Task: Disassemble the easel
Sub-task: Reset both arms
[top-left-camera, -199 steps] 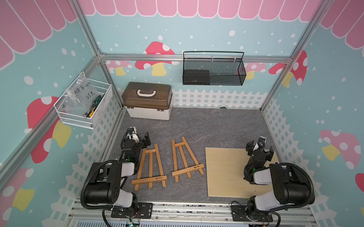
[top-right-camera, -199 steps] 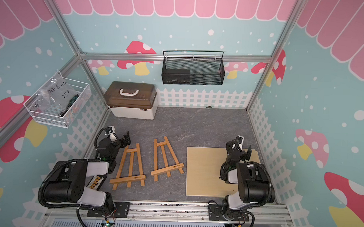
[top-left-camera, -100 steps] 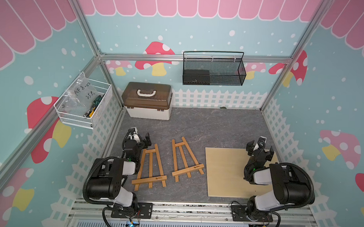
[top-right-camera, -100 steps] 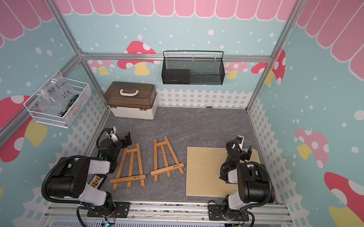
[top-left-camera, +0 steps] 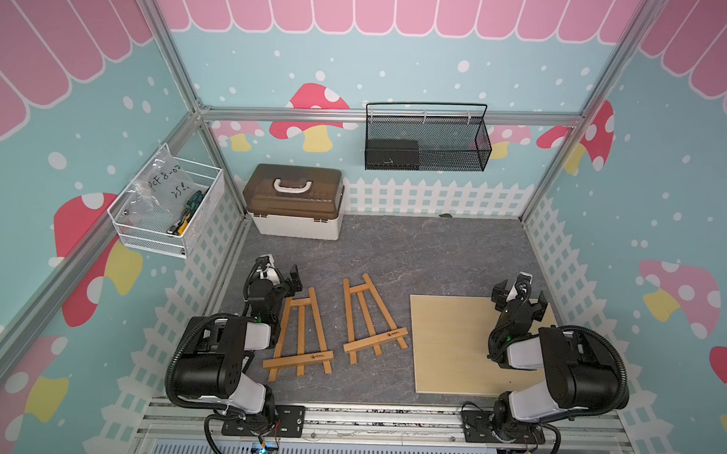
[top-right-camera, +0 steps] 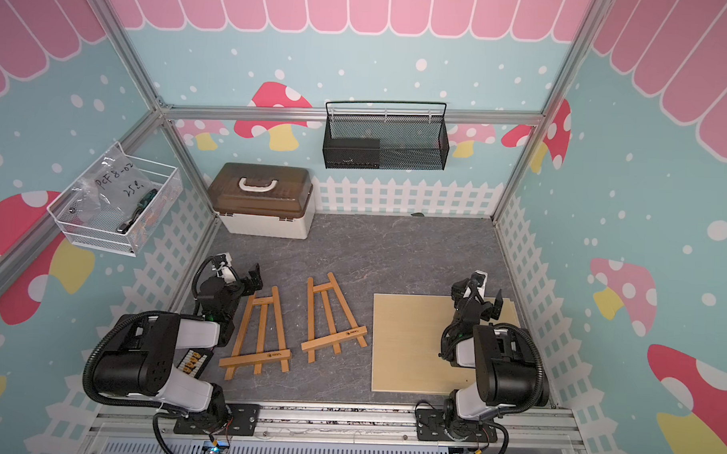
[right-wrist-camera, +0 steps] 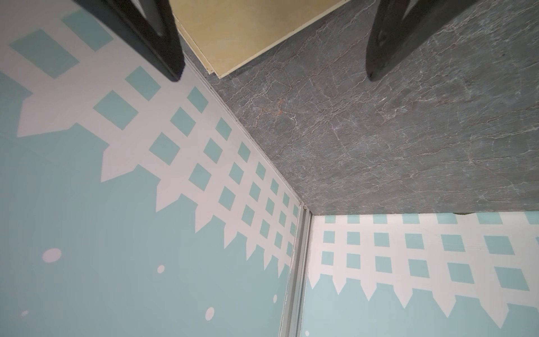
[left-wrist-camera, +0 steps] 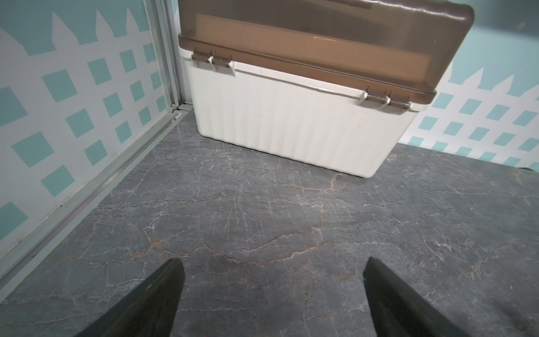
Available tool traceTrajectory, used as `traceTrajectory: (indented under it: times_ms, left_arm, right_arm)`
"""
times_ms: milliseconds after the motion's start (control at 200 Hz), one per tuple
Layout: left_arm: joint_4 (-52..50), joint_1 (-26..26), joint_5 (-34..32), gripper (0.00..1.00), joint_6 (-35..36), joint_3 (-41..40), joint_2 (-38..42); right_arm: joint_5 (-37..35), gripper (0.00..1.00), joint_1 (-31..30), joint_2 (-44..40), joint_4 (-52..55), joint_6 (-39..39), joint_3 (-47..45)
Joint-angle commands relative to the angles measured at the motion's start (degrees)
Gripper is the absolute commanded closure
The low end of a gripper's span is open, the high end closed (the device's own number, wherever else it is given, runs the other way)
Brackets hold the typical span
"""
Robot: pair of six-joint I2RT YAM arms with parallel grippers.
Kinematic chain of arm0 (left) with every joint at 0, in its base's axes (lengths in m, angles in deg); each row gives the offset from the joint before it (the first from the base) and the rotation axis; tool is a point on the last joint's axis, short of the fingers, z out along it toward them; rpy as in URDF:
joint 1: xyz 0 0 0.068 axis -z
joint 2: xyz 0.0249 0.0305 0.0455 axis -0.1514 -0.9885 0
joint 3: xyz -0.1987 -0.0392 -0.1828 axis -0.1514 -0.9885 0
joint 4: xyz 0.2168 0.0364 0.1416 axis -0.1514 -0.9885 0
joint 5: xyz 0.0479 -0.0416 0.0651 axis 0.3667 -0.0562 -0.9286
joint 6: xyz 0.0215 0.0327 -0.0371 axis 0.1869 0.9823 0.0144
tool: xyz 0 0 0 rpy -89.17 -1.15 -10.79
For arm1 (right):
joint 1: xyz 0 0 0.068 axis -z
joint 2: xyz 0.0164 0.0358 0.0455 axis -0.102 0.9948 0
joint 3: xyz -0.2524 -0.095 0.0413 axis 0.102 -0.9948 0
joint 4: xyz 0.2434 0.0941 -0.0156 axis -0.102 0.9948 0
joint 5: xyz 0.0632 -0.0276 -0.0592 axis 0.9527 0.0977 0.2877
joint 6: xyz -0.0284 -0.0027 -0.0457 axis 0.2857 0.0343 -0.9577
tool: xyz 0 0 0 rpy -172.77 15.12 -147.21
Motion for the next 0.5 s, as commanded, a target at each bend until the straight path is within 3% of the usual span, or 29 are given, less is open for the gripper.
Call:
traceTrajectory:
  times_ms: [0, 495]
  left_arm:
    - [1.40, 0.19, -0.76, 0.01, 1.31, -0.13, -0.39]
    - [1.18, 0.19, -0.90, 0.01, 1.28, -0.04, -0.39]
  right_arm:
    - [0.84, 0.01, 0.13, 0.17, -1.37, -1.09, -0.23]
    - [-0.58, 0.00, 0.09, 0.43, -0.96, -0.56, 0.12]
